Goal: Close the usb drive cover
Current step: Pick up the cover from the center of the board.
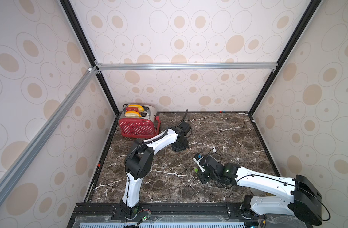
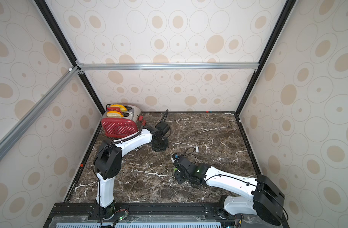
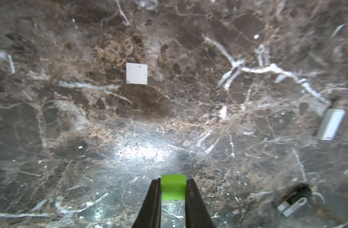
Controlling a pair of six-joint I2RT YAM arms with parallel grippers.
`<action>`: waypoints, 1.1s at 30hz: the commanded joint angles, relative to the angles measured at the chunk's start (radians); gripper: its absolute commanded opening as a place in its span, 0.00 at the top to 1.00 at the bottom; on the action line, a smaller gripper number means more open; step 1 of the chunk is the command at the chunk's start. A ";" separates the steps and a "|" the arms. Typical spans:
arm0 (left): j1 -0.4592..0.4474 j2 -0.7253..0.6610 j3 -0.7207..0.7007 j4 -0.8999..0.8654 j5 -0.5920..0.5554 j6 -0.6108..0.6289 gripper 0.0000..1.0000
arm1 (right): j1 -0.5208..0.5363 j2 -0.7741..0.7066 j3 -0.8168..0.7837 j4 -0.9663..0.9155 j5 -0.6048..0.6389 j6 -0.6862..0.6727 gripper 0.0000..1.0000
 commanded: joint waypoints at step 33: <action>0.021 -0.523 -0.550 0.854 0.269 -0.071 1.00 | -0.447 -0.211 -0.159 0.382 -0.824 0.081 1.00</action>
